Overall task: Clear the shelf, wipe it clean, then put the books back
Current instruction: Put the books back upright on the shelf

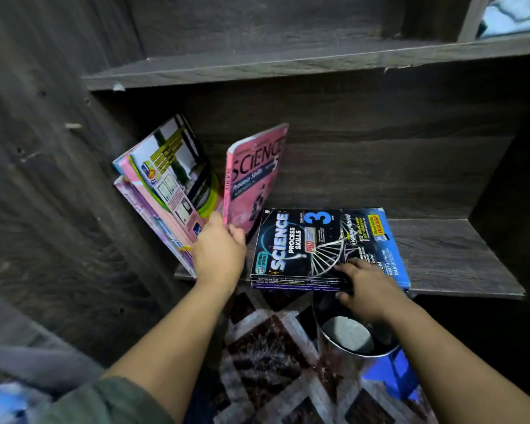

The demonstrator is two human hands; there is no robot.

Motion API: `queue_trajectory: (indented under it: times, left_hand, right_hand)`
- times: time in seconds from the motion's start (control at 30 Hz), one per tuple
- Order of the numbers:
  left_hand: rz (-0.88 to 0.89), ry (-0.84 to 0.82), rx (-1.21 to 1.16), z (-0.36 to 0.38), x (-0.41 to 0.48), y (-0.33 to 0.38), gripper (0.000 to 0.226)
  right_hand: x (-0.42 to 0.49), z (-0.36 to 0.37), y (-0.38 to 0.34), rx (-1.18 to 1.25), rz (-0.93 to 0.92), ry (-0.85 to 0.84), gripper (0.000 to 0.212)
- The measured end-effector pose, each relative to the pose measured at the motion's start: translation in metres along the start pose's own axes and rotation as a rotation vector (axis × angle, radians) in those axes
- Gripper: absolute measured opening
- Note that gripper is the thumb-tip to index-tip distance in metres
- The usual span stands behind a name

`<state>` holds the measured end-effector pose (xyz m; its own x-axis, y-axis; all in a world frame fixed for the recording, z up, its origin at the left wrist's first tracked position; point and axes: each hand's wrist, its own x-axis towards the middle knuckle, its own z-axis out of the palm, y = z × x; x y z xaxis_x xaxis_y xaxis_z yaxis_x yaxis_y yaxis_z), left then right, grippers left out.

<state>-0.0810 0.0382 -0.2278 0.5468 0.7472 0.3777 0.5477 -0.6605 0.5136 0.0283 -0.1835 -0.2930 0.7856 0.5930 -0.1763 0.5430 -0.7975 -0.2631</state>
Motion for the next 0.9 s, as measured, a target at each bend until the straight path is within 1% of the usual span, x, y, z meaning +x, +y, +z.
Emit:
queue_trajectory:
  times: [0.13, 0.2, 0.23, 0.27, 0.33, 0.37, 0.4, 0.47, 0.63, 0.73, 0.77, 0.83, 0.9]
  left_hand:
    - [-0.112, 0.016, 0.058, -0.014, 0.007, -0.008, 0.025]
    - [-0.137, 0.066, 0.142, -0.023, 0.008, -0.009, 0.033]
    - [-0.123, 0.114, 0.180, -0.026, 0.010, -0.010, 0.042]
    - [-0.098, 0.170, 0.215, -0.030, 0.011, -0.010, 0.056]
    - [-0.044, 0.295, 0.282, -0.039, 0.017, -0.010, 0.089]
    - [-0.024, 0.347, 0.303, -0.045, 0.021, -0.011, 0.100]
    - [-0.013, 0.383, 0.312, -0.050, 0.025, -0.012, 0.105]
    - [-0.014, 0.420, 0.292, -0.058, 0.031, -0.015, 0.105]
    - [-0.036, 0.414, 0.226, -0.061, 0.034, -0.024, 0.103]
    - [-0.033, 0.430, 0.198, -0.055, 0.028, -0.015, 0.101]
    - [0.004, 0.437, 0.202, -0.051, 0.025, -0.011, 0.097]
    - [0.158, 0.401, 0.222, -0.037, 0.017, -0.004, 0.084]
    - [0.373, 0.254, 0.250, -0.018, 0.008, 0.003, 0.070]
  right_hand:
    - [-0.001, 0.001, 0.000, -0.021, 0.007, -0.012, 0.067]
    - [-0.001, 0.000, -0.001, -0.028, 0.006, -0.015, 0.067]
    - [-0.001, 0.000, -0.001, -0.029, 0.006, -0.017, 0.067]
    - [-0.001, 0.000, -0.001, -0.030, 0.006, -0.017, 0.067]
    - [-0.001, 0.000, -0.002, -0.036, 0.012, -0.013, 0.067]
    - [-0.001, 0.000, -0.002, -0.037, 0.014, -0.010, 0.067]
    - [-0.001, 0.001, -0.003, -0.040, 0.017, -0.008, 0.067]
    - [-0.001, 0.001, -0.003, -0.049, 0.023, -0.003, 0.067]
    - [-0.001, 0.002, -0.001, -0.100, 0.007, 0.006, 0.070]
    - [-0.001, 0.006, 0.004, -0.164, 0.043, 0.042, 0.075]
    - [0.000, 0.008, 0.007, -0.178, 0.066, 0.051, 0.077]
    - [0.001, 0.010, 0.011, -0.183, 0.095, 0.059, 0.074]
    - [0.004, 0.008, 0.014, -0.161, 0.097, 0.067, 0.069]
